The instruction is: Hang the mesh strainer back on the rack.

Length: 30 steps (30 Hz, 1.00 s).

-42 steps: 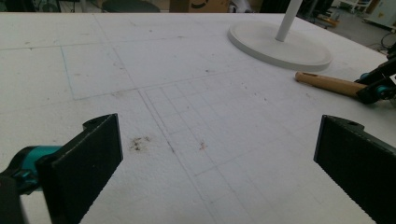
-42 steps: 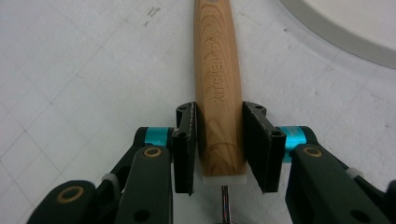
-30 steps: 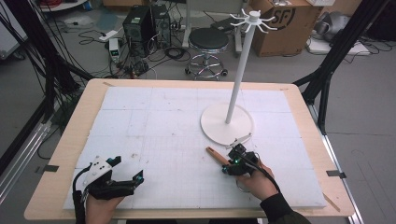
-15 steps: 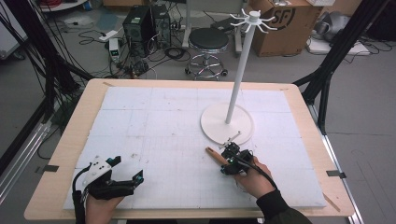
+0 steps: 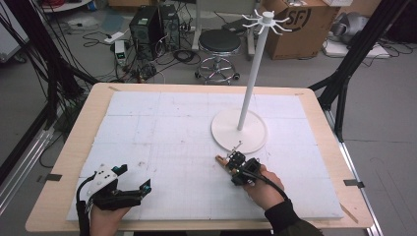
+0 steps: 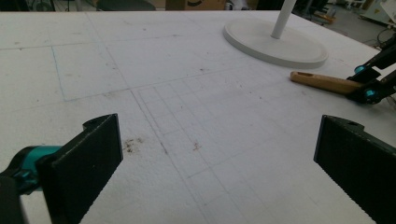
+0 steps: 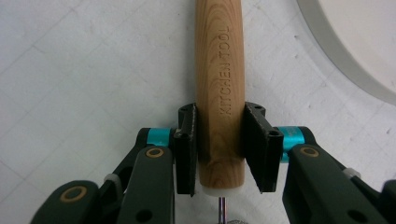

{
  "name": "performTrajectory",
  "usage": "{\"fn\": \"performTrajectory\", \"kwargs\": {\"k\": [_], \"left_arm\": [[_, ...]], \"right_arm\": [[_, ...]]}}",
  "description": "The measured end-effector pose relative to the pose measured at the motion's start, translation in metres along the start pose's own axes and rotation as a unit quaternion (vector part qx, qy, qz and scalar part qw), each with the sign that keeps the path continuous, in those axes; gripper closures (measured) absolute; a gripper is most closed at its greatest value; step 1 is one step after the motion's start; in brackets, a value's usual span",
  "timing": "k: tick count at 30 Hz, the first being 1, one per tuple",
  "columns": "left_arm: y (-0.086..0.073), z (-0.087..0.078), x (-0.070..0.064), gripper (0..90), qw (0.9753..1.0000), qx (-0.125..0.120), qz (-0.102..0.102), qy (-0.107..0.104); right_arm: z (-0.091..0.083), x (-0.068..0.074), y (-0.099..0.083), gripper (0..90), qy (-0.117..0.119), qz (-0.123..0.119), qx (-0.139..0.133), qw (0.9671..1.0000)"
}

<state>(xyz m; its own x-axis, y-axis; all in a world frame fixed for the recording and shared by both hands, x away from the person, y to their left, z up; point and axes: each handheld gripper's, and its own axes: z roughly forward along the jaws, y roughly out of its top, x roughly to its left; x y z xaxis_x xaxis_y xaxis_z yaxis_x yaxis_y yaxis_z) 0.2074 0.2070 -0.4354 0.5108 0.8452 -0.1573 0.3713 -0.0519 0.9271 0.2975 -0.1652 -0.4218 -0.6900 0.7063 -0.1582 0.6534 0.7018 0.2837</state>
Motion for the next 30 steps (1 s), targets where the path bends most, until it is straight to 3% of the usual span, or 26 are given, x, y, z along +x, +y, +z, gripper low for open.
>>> {"fn": "performTrajectory", "kwargs": {"k": [4, 7, 11, 14, 20, 21, 22, 24, 26, 28, 29, 30], "left_arm": [[0.000, -0.001, 0.001, 1.7, 1.0000, -0.002, -0.002, 0.002], [0.000, -0.001, 0.001, 1.7, 1.0000, 0.000, -0.002, 0.002], [0.000, -0.001, 0.002, 1.7, 1.0000, -0.003, -0.004, 0.003], [0.000, -0.001, 0.003, 1.7, 1.0000, -0.003, -0.006, 0.003], [0.000, -0.002, 0.003, 1.7, 0.9999, -0.006, -0.009, 0.003], [0.000, -0.002, 0.003, 1.7, 0.9999, -0.006, -0.010, 0.003], [0.000, -0.002, 0.003, 1.7, 0.9999, -0.006, -0.008, 0.003], [0.000, -0.002, 0.003, 1.7, 0.9999, -0.006, -0.008, 0.002], [0.000, -0.002, 0.003, 1.7, 0.9999, -0.007, -0.009, 0.002], [0.000, -0.002, 0.003, 1.7, 1.0000, -0.005, -0.008, 0.003], [0.000, -0.002, 0.003, 1.7, 0.9999, -0.006, -0.008, 0.003], [0.000, -0.002, 0.003, 1.7, 0.9999, -0.006, -0.009, 0.003]], "right_arm": [[0.000, -0.004, -0.004, 68.0, 0.016, 0.003, -0.012, 0.9998], [0.000, -0.009, -0.011, 68.7, 0.033, 0.007, -0.037, 0.9988], [0.001, -0.020, -0.024, 68.9, 0.069, 0.018, -0.080, 0.9942], [0.002, -0.029, -0.032, 68.8, 0.098, 0.044, -0.110, 0.9882], [-0.002, -0.037, -0.038, 68.8, 0.113, 0.069, -0.139, 0.9815], [-0.003, -0.038, -0.040, 68.7, 0.111, 0.072, -0.154, 0.9791], [-0.005, -0.041, -0.042, 68.7, 0.115, 0.080, -0.176, 0.9744], [-0.006, -0.045, -0.045, 68.7, 0.128, 0.098, -0.188, 0.9688], [-0.008, -0.049, -0.050, 68.7, 0.136, 0.111, -0.223, 0.9590], [-0.011, -0.051, -0.053, 68.7, 0.136, 0.117, -0.250, 0.9514], [-0.013, -0.053, -0.056, 68.7, 0.141, 0.120, -0.270, 0.9449], [-0.015, -0.054, -0.057, 68.7, 0.140, 0.126, -0.280, 0.9415]]}}
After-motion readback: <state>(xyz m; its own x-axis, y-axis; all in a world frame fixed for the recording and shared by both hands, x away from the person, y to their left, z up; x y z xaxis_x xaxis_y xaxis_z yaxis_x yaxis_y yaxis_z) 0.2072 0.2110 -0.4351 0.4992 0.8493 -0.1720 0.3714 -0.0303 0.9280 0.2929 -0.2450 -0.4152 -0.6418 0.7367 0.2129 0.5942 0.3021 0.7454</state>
